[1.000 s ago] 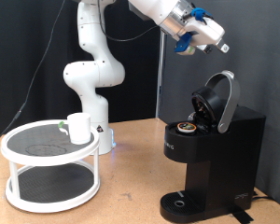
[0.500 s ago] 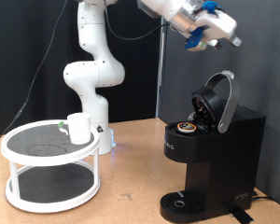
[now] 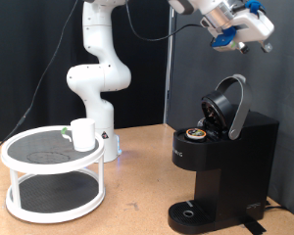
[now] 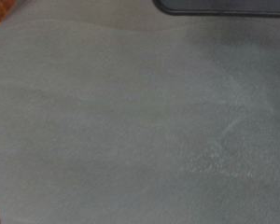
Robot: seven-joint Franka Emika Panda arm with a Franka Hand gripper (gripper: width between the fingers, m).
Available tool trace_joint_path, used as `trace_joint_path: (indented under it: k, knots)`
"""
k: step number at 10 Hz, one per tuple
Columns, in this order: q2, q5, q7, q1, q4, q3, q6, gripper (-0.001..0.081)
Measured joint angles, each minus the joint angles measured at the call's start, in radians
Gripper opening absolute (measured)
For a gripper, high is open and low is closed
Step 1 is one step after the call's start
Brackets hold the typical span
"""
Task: Make a cup of coffee with the keurig machine
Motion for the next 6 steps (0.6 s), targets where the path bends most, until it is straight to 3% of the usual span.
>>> trace_joint_path:
  k: [6]
  knots:
    - [0.039, -0.055, 0.01, 0.0, -0.018, 0.041, 0.046, 0.0735]
